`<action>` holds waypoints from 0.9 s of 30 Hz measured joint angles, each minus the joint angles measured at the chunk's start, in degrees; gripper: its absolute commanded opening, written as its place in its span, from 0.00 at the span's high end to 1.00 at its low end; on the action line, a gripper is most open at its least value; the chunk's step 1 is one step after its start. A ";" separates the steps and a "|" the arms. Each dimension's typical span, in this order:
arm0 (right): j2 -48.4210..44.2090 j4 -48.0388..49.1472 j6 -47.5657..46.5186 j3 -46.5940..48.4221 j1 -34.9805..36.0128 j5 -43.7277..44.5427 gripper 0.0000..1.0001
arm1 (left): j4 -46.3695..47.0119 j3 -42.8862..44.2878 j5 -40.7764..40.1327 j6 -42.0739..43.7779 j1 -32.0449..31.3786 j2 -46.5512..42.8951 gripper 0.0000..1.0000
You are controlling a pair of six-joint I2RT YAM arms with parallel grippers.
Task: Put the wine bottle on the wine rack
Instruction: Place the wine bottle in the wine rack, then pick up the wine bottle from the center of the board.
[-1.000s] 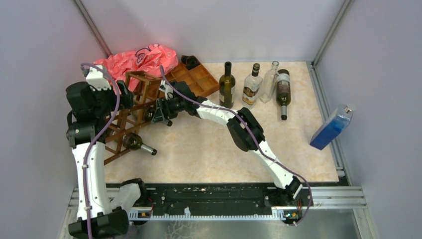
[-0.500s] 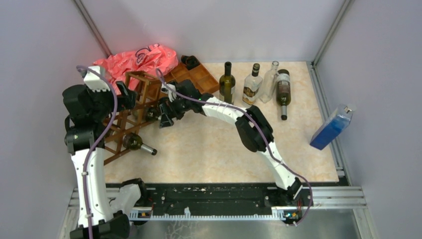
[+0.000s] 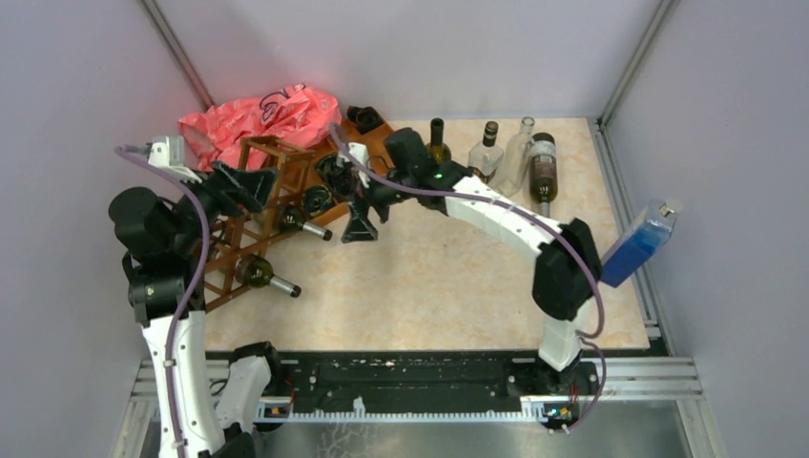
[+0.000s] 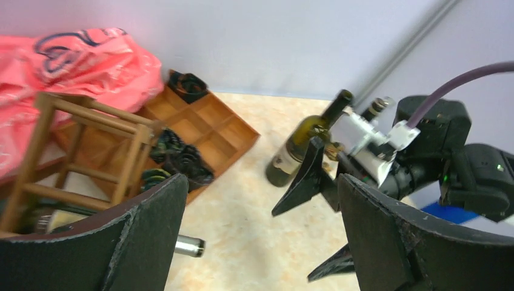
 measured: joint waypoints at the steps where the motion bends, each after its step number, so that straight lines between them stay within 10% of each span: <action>1: -1.92 -0.83 -0.92 -1.07 -0.59 -0.55 0.02 | 1.36 -1.14 1.14 -1.66 0.00 -0.66 0.01; 15: -34.29 -4.74 -11.56 -16.65 -6.51 6.10 0.01 | 20.44 -12.66 12.15 -19.23 -3.06 -1.36 0.01; 27: -45.24 -3.93 -2.45 -17.94 -8.07 17.31 0.01 | 24.98 -15.41 4.26 -19.08 -34.10 0.50 0.01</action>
